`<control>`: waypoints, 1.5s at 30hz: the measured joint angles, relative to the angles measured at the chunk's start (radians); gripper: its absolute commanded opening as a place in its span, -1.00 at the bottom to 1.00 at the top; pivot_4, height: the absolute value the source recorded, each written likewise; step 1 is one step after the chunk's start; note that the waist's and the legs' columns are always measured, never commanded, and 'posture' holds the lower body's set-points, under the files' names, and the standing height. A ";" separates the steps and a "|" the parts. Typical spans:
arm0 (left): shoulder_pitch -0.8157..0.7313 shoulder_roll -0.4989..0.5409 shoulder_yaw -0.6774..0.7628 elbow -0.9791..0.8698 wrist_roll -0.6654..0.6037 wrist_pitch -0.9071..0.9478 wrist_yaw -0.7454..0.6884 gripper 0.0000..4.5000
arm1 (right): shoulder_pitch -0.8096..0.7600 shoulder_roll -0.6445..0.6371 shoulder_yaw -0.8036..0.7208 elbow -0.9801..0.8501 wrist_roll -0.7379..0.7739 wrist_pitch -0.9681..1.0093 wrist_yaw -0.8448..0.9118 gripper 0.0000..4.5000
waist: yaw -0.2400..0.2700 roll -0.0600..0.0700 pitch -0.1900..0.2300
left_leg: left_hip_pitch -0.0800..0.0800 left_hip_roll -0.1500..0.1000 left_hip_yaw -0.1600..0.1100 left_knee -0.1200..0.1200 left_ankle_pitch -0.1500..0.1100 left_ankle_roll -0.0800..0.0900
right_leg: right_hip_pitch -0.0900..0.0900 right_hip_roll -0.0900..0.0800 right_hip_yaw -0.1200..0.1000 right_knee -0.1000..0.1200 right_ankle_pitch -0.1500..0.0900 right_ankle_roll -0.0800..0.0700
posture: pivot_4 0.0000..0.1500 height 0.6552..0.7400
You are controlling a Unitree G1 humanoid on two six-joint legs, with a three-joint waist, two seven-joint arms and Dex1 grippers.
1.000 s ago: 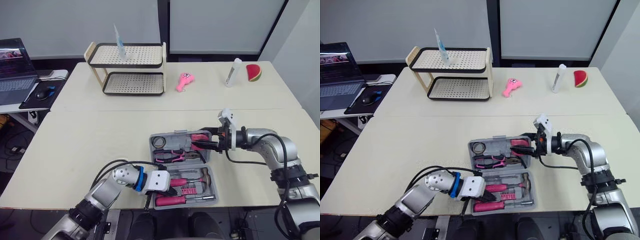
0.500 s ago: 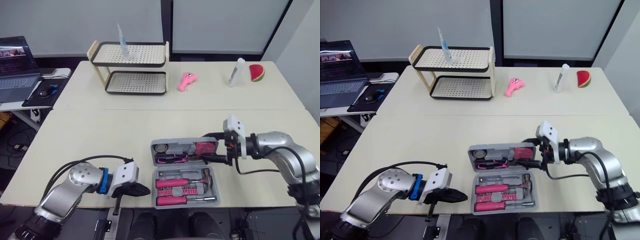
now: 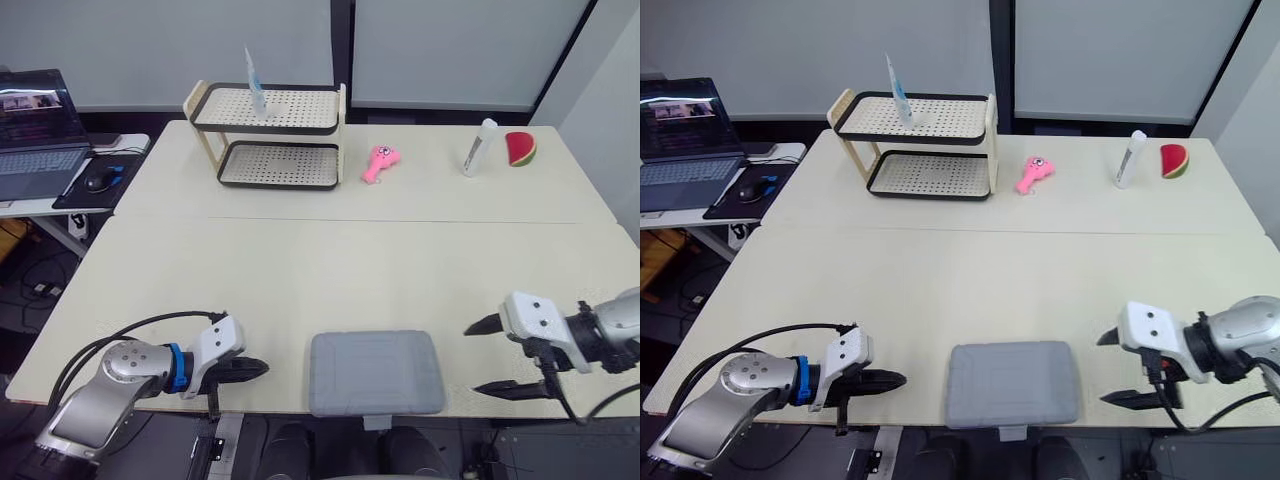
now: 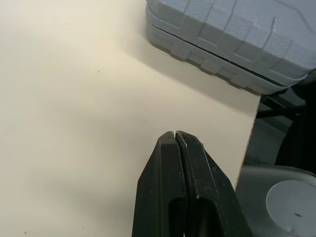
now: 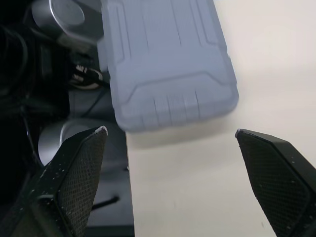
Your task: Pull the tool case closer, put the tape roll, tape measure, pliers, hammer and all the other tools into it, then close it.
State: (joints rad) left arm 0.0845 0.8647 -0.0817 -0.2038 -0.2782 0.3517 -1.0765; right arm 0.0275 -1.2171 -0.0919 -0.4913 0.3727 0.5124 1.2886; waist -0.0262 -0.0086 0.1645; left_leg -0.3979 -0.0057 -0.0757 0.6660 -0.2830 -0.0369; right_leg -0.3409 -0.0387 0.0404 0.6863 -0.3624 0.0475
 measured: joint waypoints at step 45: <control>-0.177 -0.234 -0.260 -0.025 0.191 0.157 0.171 -1.00 | -0.095 0.224 0.419 0.145 -0.445 -0.207 -0.110 -1.00 | 0.013 0.000 0.000 | 0.000 -0.002 -0.002 0.004 0.000 0.000 | 0.003 0.001 -0.001 0.001 0.000 0.000 | 1.00 0.74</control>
State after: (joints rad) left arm -0.0928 0.6304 -0.3416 -0.2291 -0.0871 0.5091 -0.9055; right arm -0.0674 -0.9933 0.3271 -0.3459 -0.0727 0.3051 1.1788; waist -0.0136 -0.0088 0.1645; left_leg -0.3979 -0.0076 -0.0776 0.6703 -0.2829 -0.0371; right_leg -0.3379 -0.0373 0.0397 0.6870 -0.3624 0.0475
